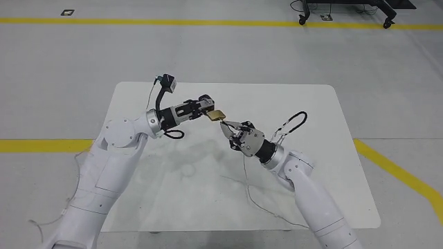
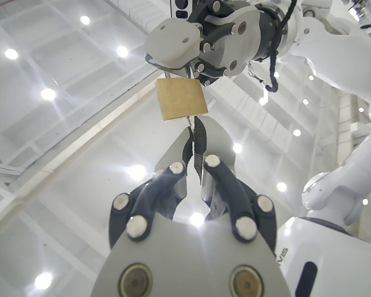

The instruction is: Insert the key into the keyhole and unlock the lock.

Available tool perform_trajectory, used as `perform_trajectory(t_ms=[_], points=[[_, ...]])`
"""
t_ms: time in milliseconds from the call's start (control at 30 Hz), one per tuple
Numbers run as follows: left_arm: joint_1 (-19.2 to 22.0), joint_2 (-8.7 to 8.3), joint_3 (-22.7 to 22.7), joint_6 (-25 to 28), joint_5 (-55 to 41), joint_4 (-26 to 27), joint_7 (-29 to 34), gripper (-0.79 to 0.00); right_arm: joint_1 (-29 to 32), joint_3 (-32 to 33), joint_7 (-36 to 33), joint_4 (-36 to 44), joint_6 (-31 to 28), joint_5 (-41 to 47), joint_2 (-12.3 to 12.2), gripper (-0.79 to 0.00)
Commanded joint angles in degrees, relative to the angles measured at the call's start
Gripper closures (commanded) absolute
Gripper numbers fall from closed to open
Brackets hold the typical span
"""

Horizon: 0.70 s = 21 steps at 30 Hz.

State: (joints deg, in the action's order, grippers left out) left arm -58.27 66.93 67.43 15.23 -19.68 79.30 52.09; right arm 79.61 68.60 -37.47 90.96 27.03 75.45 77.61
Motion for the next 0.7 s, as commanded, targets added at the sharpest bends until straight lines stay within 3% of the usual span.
perform_trajectory(t_ms=[0, 133, 300, 500, 667], points=[[0.1, 0.03, 0.2, -1.1, -1.4, -0.5, 0.0, 0.000, 1.0, 0.7, 1.5, 2.2, -4.6, -7.9, -0.4, -0.785], [0.5, 0.08, 0.2, -2.3, -2.3, -1.2, 0.0, 0.000, 5.0, 2.0, 3.6, 8.7, -12.3, -22.3, -1.5, -0.785], [1.2, 0.14, -0.5, -3.5, -1.8, -1.8, 0.7, 0.000, 12.1, 7.8, 5.0, 16.3, -21.0, -31.7, -2.7, -0.785], [2.2, 0.29, -4.2, -4.6, 6.0, -0.6, 1.8, 0.000, 21.3, 16.0, 14.2, 23.8, -34.6, -46.0, -3.6, -0.785], [3.7, 1.26, -11.8, -9.5, 14.5, 1.3, 3.2, 0.000, 21.3, 16.0, 14.2, 23.8, -34.6, -46.0, -3.6, -0.785]])
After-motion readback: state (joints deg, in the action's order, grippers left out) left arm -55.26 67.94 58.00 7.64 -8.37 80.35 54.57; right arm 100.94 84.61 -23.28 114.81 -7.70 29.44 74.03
